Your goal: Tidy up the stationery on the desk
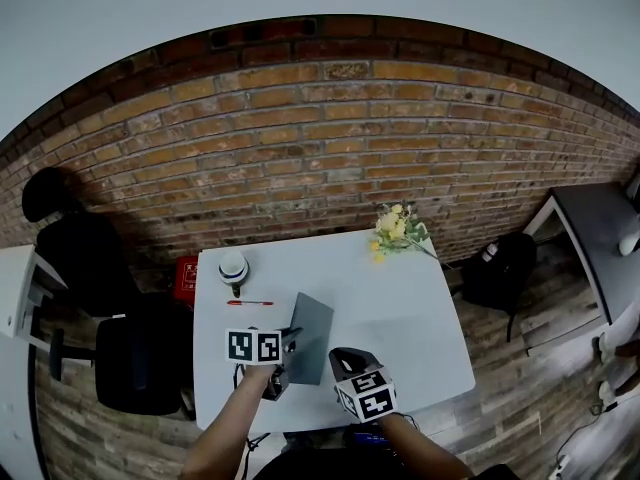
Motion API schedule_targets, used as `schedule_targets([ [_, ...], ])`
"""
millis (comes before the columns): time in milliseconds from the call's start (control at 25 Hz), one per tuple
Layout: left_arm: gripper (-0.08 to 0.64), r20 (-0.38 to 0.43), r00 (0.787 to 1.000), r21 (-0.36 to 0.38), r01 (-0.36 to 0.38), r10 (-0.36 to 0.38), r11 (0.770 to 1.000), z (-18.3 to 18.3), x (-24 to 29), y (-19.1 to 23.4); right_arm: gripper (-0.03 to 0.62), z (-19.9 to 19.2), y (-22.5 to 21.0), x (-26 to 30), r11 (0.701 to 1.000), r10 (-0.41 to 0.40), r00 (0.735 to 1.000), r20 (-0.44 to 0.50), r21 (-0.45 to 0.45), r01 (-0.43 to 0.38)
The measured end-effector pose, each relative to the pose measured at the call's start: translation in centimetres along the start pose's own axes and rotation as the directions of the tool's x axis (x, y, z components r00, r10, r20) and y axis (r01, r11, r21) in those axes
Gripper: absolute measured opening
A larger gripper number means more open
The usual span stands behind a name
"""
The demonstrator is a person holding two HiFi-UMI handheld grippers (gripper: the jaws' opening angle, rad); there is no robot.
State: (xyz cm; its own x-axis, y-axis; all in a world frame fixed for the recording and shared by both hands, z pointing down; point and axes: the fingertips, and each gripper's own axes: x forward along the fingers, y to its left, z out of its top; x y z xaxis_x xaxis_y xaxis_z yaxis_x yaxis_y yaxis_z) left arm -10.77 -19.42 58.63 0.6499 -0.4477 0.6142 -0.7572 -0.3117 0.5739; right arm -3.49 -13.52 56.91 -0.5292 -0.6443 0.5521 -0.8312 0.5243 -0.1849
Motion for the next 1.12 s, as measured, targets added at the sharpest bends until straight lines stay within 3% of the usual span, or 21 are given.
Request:
schedule_targets([
  [240, 0.066, 0.086, 0.983, -0.156, 0.172, -0.160, 0.973, 1.4, 4.9, -4.4, 0.020, -0.6, -7.2, -3.2, 0.992, -0.080, 0.997, 0.004, 0.094, 0.080],
  [400, 0.066, 0.126, 0.973, -0.241, 0.219, -0.193, 0.945, 1.0, 7.9, -4.8, 0.017, -1.7, -10.5, -4.6, 0.986, -0.105, 0.994, -0.009, 0.130, 0.106],
  [600, 0.066, 0.157, 0.973, -0.328, 0.211, -0.167, 0.921, -0.2, 9.0, -2.8, 0.015, -2.3, -12.6, -4.9, 0.982, -0.103, 0.995, -0.011, 0.157, 0.103],
  [840, 0.064, 0.175, 0.977, -0.411, 0.186, -0.123, 0.892, -1.8, 8.3, 0.9, 0.014, -2.4, -11.9, -3.1, 0.986, -0.047, 0.999, -0.023, 0.157, 0.050],
  [1120, 0.066, 0.110, 0.987, -0.425, 0.150, -0.114, 0.893, -3.7, 8.9, 4.1, 0.014, -2.9, -11.4, -1.7, 0.987, -0.027, 0.999, -0.046, 0.160, 0.034],
])
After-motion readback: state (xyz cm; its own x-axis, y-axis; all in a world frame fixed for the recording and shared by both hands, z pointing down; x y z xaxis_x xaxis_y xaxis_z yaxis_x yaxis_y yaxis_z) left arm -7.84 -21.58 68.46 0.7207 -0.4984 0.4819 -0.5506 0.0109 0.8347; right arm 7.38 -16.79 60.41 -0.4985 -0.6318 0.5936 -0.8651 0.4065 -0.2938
